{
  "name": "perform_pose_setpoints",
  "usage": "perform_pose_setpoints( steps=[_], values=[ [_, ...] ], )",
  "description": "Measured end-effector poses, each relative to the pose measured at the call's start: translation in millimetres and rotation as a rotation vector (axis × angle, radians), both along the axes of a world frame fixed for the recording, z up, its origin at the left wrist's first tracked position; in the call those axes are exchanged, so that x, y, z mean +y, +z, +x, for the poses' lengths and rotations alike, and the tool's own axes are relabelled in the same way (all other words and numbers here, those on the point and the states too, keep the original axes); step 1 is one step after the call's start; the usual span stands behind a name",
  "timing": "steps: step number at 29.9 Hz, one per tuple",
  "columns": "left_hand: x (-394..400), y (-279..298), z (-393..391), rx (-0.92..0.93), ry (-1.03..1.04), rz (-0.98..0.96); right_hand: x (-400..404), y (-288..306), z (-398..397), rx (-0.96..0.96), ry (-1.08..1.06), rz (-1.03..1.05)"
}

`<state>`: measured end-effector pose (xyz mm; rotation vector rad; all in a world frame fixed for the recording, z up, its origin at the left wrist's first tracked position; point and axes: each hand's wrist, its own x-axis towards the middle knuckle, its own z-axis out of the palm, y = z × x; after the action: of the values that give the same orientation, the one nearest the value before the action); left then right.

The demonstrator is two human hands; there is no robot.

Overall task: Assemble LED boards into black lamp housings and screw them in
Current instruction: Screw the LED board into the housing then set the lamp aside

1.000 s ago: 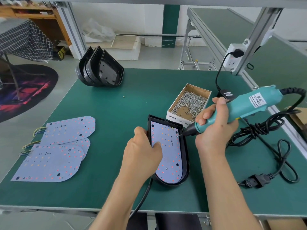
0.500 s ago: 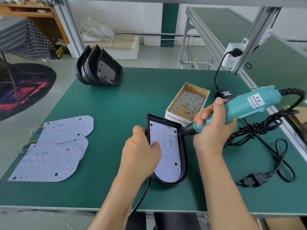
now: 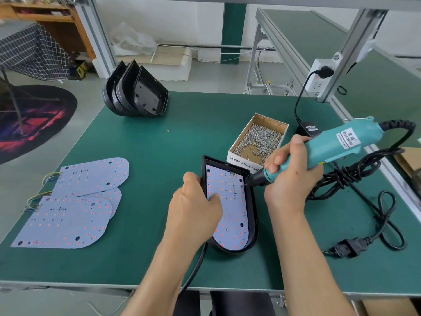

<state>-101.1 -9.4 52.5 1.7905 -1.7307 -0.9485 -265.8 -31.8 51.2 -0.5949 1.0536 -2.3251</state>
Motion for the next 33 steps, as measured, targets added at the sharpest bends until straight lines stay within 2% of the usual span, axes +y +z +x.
perform_pose_setpoints(
  steps=[12,20,23,28,31,33],
  values=[
    [0.2,-0.1,-0.2,0.009,0.003,-0.005,-0.1,-1.0,-0.7,0.001,0.006,0.011],
    [-0.4,-3.5,4.2,-0.003,0.006,0.017,2.4,2.6,-5.8,-0.022,0.095,0.007],
    [-0.9,-6.8,4.1,0.018,-0.001,0.036,1.7,7.0,-5.5,-0.054,0.066,0.045],
    [-1.6,-10.7,1.5,0.034,-0.012,0.04,9.1,21.5,-0.5,0.008,-0.022,0.074],
    [-2.3,-10.9,2.6,0.039,0.008,0.039,14.2,39.5,-11.6,-0.091,0.014,0.091],
    [-1.1,-10.2,4.4,0.057,0.023,0.028,18.4,47.6,-29.4,-0.199,0.069,0.225]
  ],
)
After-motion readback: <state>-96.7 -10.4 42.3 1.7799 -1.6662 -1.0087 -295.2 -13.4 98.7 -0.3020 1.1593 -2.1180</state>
